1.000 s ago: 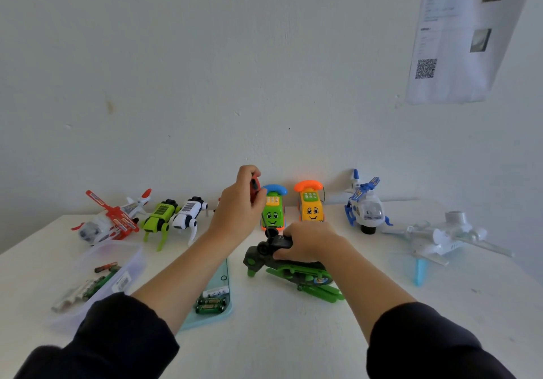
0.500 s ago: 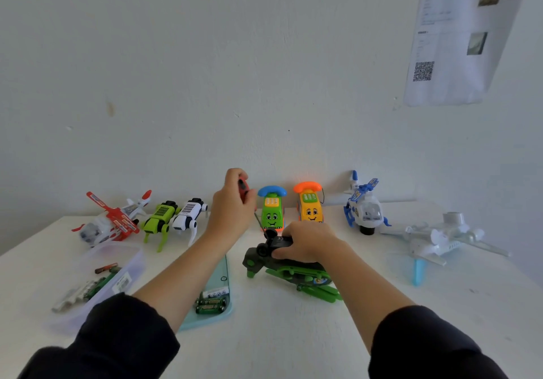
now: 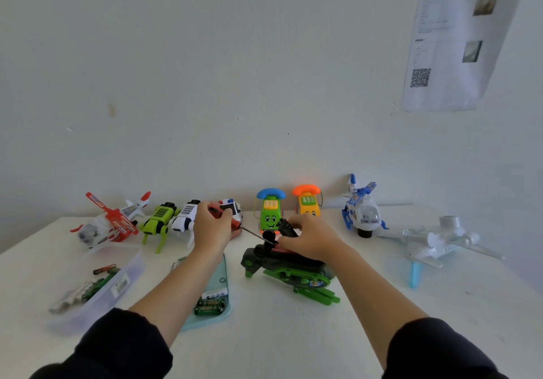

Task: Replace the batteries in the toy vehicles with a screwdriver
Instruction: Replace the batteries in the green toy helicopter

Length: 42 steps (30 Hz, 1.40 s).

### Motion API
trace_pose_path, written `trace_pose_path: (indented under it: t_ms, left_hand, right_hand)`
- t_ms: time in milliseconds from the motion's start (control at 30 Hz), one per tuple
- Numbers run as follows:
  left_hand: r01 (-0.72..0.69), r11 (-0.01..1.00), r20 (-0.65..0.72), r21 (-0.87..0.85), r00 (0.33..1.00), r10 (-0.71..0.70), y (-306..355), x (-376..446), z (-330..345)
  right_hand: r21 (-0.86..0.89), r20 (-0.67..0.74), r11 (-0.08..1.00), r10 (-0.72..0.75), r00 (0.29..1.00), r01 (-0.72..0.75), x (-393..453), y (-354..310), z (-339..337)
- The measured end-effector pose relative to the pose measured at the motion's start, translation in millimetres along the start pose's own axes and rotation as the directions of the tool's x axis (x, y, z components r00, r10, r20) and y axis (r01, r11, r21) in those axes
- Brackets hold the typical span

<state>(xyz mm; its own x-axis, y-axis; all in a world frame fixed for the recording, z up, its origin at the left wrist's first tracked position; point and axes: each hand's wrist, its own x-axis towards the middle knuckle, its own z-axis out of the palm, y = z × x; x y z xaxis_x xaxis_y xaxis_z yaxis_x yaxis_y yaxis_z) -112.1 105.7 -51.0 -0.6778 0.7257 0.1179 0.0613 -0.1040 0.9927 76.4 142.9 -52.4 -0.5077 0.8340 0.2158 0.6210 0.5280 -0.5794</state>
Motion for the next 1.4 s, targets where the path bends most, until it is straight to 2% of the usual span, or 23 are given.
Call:
trace_pose_path:
  t_ms: [133, 233, 333, 433, 600, 767, 833, 967, 1133, 1300, 1400]
  left_hand:
    - [-0.118, 0.987, 0.026, 0.111, 0.993, 0.116, 6.5, -2.5, 2.2]
    - [-0.193, 0.972, 0.051, 0.135, 0.981, 0.188, 9.9, -7.8, 4.9]
    - [-0.287, 0.938, 0.090, 0.196, 0.957, 0.274, 12.8, -12.3, 8.9]
    - [-0.354, 0.908, 0.130, 0.222, 0.934, 0.333, 17.7, -16.3, 11.3]
    - [-0.448, 0.869, 0.160, 0.211, 0.893, 0.421, 20.9, -22.4, 11.2]
    - [-0.561, 0.812, 0.185, 0.159, 0.825, 0.534, 17.7, -33.8, 11.9]
    - [-0.575, 0.805, 0.183, 0.147, 0.816, 0.549, 14.1, -36.5, 12.1]
    - [-0.611, 0.777, 0.182, 0.150, 0.790, 0.586, 13.6, -38.1, 12.7]
    - [-0.741, 0.640, 0.263, 0.205, 0.671, 0.693, 17.5, -41.3, 15.3]
    - [-0.880, 0.404, 0.404, 0.249, 0.473, 0.783, 17.7, -47.1, 20.1]
    - [-0.878, 0.392, 0.411, 0.274, 0.475, 0.778, 16.2, -44.1, 21.5]
  right_hand:
    - [0.187, -0.062, 0.977, 0.114, 0.992, -0.101, -6.3, 17.8, -5.6]
    - [0.316, 0.037, 0.935, 0.160, 0.986, -0.163, -21.4, 27.0, -3.9]
    - [0.206, 0.141, 0.974, 0.067, 0.988, -0.096, -34.0, 26.1, -4.9]
    - [0.035, 0.139, 0.999, 0.013, 0.990, -0.018, -37.5, 19.1, -9.0]
    - [-0.078, -0.171, 0.997, -0.043, 0.984, 0.030, -42.1, 33.7, 15.0]
    - [0.038, -0.486, 0.993, -0.076, 0.871, 0.107, -54.1, 39.9, 56.3]
    - [0.103, -0.529, 0.989, -0.034, 0.848, 0.103, -55.9, 37.7, 67.4]
    - [0.180, -0.498, 0.984, 0.085, 0.863, 0.007, -57.0, 40.0, 73.0]
    - [0.155, -0.467, 0.987, 0.118, 0.876, -0.051, -55.8, 42.6, 77.7]
    - [0.092, -0.422, 0.994, 0.100, 0.901, -0.067, -50.3, 39.8, 76.7]
    - [0.061, -0.390, 0.996, 0.086, 0.917, -0.068, -47.8, 35.9, 68.5]
